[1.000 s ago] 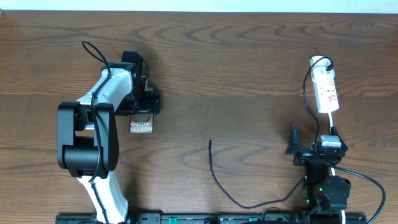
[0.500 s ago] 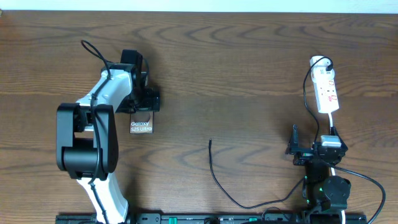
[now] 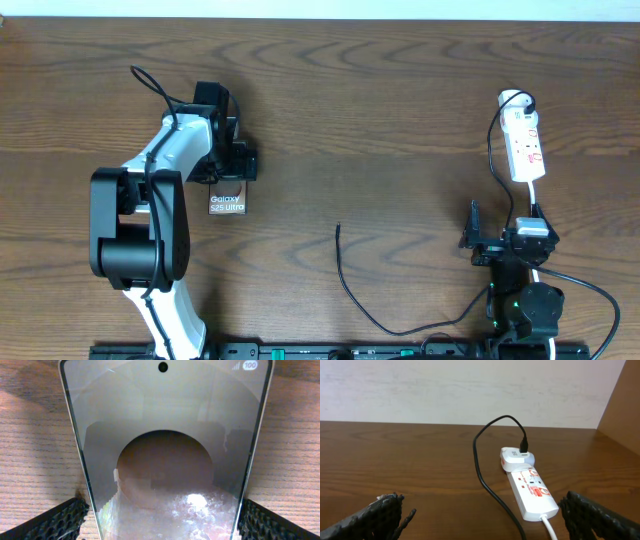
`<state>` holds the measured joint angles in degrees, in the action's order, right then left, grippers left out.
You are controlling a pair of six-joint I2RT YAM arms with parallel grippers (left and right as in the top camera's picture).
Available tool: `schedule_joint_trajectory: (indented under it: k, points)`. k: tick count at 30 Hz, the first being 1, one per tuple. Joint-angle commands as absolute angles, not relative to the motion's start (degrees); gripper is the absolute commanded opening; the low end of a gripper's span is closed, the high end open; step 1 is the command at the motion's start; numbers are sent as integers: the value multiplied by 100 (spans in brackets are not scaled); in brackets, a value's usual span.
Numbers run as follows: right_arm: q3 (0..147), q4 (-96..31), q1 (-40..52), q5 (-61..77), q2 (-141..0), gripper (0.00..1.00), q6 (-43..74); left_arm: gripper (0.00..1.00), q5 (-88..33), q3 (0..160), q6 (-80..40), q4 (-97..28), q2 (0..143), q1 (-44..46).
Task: Plug charger to phone and switch on socket
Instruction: 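Close the left gripper on the phone's long edges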
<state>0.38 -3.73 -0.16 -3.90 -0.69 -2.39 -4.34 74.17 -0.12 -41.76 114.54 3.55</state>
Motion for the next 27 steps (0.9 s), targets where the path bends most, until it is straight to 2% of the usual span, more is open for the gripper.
schedule_joint_trajectory:
  k: [1,16,25,27]
  points:
    - [32,-392,36,-434,-38,99,-329,98,-860,7109,16,-4250,11734,368]
    - [32,-392,36,-434,-38,99,-329,100,-858,7109,16,-4233,11734,368]
    - [32,-392,36,-434,-38,99,-329,97,-858,7098,16,-4276,11734,368]
    - [32,-392,36,-434,-38,99,-329,93,-858,7091,19,-4276,11734,368]
